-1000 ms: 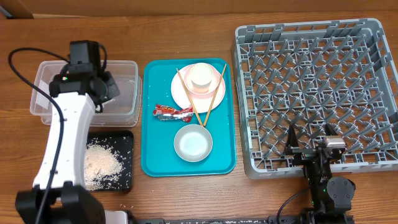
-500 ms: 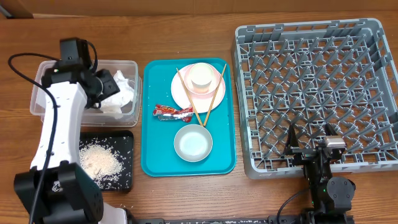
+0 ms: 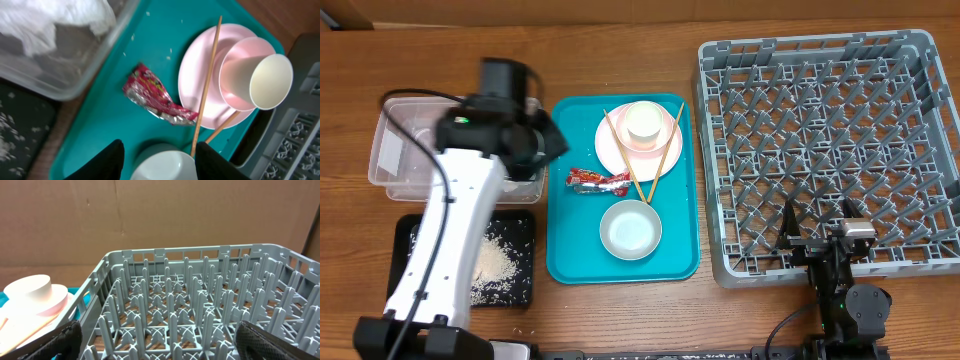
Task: Sort waste into correct bins and load items into the dishwasher
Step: 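Reach back and grasp the red snack wrapper with the left gripper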
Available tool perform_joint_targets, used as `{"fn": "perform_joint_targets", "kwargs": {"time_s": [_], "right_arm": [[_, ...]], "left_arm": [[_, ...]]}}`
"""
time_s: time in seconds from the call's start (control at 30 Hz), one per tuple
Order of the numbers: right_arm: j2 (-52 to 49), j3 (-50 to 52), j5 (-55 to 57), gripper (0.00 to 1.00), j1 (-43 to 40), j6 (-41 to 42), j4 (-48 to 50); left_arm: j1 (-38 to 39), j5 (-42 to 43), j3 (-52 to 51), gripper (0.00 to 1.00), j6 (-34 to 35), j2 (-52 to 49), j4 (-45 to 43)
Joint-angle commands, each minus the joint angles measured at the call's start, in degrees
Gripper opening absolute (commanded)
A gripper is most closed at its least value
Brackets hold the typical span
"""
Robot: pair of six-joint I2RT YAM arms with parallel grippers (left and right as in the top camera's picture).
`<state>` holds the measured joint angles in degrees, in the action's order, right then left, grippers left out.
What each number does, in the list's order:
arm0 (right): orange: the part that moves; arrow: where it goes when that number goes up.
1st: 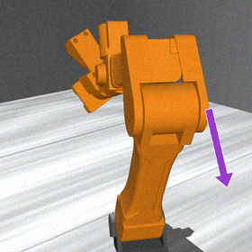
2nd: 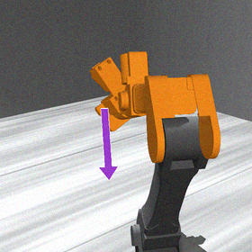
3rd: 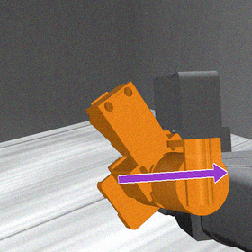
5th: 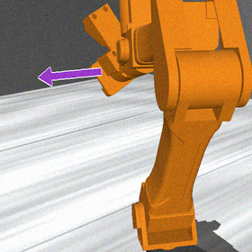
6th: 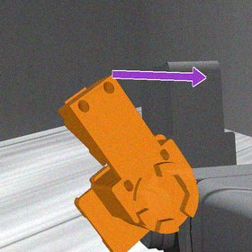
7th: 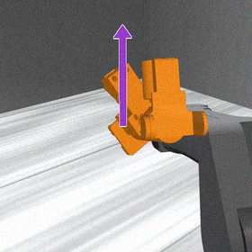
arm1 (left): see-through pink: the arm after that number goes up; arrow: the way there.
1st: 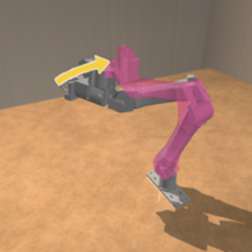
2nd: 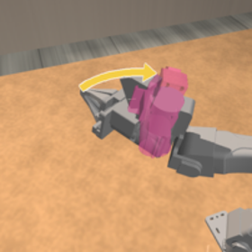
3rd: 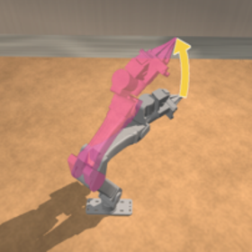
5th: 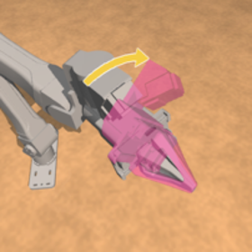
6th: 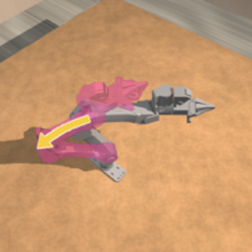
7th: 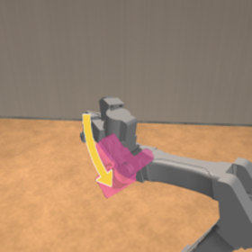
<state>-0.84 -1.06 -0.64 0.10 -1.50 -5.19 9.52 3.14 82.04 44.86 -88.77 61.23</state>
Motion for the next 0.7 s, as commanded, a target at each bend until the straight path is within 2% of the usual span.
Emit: {"fn": "perform_joint_targets", "kwargs": {"time_s": [0.0,0.2,0.33,0.67], "right_arm": [[0.61,0.59,-0.11,1.00,-0.13,-0.07,0.37],[0.61,0.59,-0.11,1.00,-0.13,-0.07,0.37],[0.61,0.59,-0.11,1.00,-0.13,-0.07,0.37],[0.61,0.59,-0.11,1.00,-0.13,-0.07,0.37]], "left_arm": [[6.54,-9.46,-3.63,0.49,16.92,-2.05,-1.42],[14.67,-13.57,-8.15,0.52,30.38,-6.95,-8.59],[15.63,-14.05,-8.20,0.52,35.71,-11.54,-10.49],[15.47,-14.01,-8.20,0.52,38.14,-18.80,-10.91]]}}
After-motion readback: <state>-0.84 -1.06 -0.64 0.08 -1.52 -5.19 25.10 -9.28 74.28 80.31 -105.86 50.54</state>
